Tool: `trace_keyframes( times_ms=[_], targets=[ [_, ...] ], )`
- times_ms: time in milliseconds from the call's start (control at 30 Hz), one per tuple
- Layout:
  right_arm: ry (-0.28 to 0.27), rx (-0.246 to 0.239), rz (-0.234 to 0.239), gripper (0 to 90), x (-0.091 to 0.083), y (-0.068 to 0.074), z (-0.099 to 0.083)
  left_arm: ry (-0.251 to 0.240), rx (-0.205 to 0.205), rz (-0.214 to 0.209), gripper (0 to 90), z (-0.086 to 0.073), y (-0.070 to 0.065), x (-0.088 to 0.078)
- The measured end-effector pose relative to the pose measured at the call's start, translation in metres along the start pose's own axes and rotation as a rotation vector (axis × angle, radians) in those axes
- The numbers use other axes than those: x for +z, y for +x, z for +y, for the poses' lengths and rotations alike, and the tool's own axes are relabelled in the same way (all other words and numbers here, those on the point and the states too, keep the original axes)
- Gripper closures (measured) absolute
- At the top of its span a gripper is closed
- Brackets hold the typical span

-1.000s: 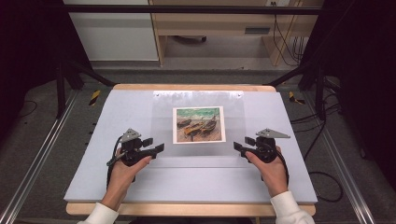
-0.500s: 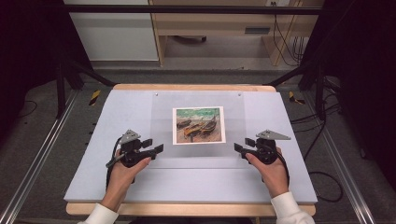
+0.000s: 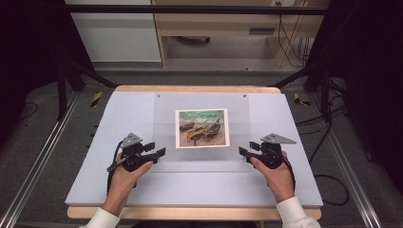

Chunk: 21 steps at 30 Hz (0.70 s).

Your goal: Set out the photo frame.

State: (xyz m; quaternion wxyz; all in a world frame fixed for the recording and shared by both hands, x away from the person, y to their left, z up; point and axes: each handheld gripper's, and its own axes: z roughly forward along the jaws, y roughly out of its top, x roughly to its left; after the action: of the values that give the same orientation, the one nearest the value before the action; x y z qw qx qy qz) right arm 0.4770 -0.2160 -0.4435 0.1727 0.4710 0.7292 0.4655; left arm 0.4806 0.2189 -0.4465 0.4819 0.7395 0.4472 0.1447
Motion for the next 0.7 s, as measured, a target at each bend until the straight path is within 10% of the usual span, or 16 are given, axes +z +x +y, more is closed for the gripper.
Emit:
trace_keyframes(
  times_ms=[700],
  targets=[
    [0.001, -0.010, -0.017, 48.4, -0.0060, 0.0044, -0.0047, 0.005, 0.013, 0.011, 45.3, -0.0024, -0.0036, -0.0046]
  ],
)
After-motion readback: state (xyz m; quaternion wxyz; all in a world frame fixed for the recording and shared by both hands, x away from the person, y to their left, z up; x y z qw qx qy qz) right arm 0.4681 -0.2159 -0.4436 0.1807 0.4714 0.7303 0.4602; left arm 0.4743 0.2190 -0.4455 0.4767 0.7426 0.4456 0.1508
